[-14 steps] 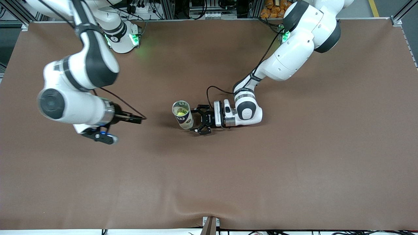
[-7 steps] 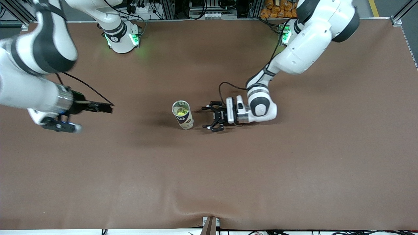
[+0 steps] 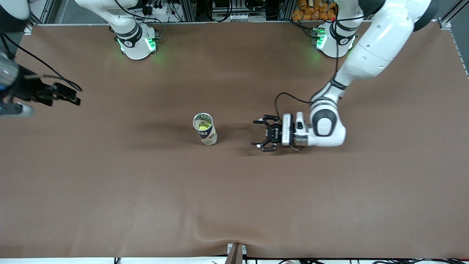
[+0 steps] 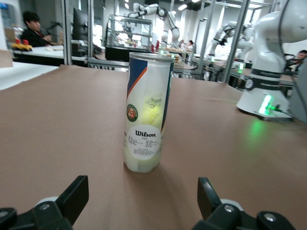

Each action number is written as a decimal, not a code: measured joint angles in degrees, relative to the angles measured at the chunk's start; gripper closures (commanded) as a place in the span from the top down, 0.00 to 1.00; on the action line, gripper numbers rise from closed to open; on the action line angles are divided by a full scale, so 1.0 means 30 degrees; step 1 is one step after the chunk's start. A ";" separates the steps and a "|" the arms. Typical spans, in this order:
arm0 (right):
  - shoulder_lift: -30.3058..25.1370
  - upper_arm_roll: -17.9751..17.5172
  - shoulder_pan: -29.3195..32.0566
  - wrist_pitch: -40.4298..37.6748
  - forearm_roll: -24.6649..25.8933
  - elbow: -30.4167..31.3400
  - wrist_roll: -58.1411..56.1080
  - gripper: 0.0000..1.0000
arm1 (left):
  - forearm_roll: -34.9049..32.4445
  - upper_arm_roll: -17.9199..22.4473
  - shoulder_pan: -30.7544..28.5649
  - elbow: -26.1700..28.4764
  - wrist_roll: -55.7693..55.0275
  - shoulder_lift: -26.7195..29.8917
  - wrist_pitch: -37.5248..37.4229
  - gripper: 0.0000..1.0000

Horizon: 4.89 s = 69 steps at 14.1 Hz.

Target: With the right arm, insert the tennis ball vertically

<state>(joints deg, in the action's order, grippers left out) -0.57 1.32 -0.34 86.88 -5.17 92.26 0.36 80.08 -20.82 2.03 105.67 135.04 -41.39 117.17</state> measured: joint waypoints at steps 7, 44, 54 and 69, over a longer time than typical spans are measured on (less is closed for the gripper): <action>-0.0332 -0.0012 0.0109 -0.1924 0.0908 -0.1678 -0.1174 1.00 | -0.8221 0.0007 -0.3906 -0.1419 -0.6740 0.1837 -0.4413 1.00; 0.0173 -0.0076 0.0289 -0.0621 0.1023 -0.1601 0.1140 1.00 | -2.5335 0.7540 0.0304 -0.7865 -4.2880 1.4899 -1.6865 1.00; 0.0188 -0.0078 0.0289 -0.0621 0.1022 -0.1575 0.1140 1.00 | -2.6699 0.7605 0.0328 -0.4854 -4.3077 1.5618 -1.1673 1.00; 0.0188 -0.0078 0.0289 -0.0620 0.1022 -0.1574 0.1140 1.00 | -2.6699 0.7510 0.0383 -0.4737 -4.5767 1.5397 -1.0987 1.00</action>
<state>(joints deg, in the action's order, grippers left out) -0.01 1.09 0.52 85.02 -2.10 87.54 3.78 -0.02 1.71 3.18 91.46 -2.26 4.81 84.20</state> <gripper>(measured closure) 0.000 0.000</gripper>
